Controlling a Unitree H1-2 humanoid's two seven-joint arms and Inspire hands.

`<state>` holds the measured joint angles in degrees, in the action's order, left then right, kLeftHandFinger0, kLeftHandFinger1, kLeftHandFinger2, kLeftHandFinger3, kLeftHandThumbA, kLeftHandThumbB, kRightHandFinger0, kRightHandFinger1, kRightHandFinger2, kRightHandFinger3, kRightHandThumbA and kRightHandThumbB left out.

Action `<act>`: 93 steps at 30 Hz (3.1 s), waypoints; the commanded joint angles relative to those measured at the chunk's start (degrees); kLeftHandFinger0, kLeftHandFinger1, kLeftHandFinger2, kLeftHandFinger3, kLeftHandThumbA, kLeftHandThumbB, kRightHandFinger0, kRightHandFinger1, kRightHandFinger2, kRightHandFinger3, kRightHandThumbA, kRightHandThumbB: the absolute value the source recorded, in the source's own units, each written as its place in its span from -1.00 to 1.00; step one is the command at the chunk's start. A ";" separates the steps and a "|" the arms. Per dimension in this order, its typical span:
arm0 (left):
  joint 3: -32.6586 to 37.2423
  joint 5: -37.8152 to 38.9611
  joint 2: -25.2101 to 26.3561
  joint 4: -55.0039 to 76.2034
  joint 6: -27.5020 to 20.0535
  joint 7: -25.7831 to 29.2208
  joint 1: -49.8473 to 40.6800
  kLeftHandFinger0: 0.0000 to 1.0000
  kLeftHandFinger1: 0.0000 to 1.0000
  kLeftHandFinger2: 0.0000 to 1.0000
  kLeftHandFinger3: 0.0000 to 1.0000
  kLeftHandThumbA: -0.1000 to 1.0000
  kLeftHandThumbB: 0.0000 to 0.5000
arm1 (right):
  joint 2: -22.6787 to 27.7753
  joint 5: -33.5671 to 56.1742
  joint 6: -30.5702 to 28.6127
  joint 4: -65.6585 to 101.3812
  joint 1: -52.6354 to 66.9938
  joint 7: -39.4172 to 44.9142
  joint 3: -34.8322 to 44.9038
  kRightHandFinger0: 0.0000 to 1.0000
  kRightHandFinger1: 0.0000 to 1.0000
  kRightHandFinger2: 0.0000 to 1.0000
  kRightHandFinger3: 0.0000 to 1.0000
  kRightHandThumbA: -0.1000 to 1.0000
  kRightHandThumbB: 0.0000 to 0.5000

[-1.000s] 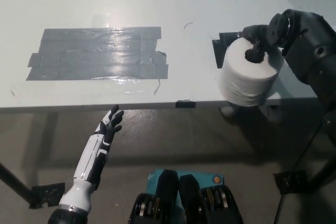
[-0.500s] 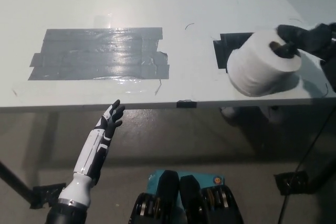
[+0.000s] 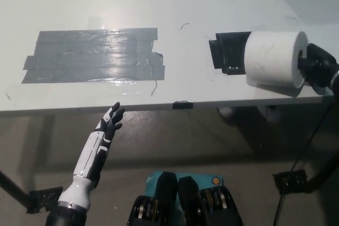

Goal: A toilet paper roll is kept on the black spot on the desk infront of the robot and the robot inserts its right thumb into the hole in the centre to grab the roll. Then it passes the roll to a person.

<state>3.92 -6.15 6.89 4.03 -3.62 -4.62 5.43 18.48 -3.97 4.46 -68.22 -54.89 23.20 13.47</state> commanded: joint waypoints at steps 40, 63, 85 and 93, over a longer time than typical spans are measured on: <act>-0.53 -0.19 -1.10 -1.56 -1.22 0.79 8.79 1.00 1.00 1.00 1.00 1.00 -0.70 | -10.16 36.82 22.47 23.07 -17.82 -12.51 10.30 -1.00 -0.27 0.69 1.00 -1.00 -0.66; -0.02 -0.73 -1.06 -1.19 -0.81 0.40 8.84 1.00 1.00 1.00 1.00 1.00 -0.75 | -9.29 33.75 21.51 18.11 -19.05 -12.93 8.62 -1.00 -0.40 0.79 1.00 -1.00 -0.59; 0.08 -0.87 -0.97 -1.08 -0.89 0.36 7.70 1.00 1.00 1.00 1.00 1.00 -0.70 | -6.90 23.94 15.10 9.85 -21.68 -14.91 -0.37 -0.92 0.23 1.00 1.00 -1.00 -0.48; 0.11 -0.97 -0.74 -1.24 -0.82 0.26 8.19 1.00 1.00 1.00 1.00 1.00 -0.70 | -4.49 12.37 9.19 3.34 -25.58 -18.10 -14.32 -0.92 0.30 1.00 1.00 -1.00 -0.48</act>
<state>3.85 -6.40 5.98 1.72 -3.59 -4.57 12.63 11.53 16.98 21.07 -63.58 -73.02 7.41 4.07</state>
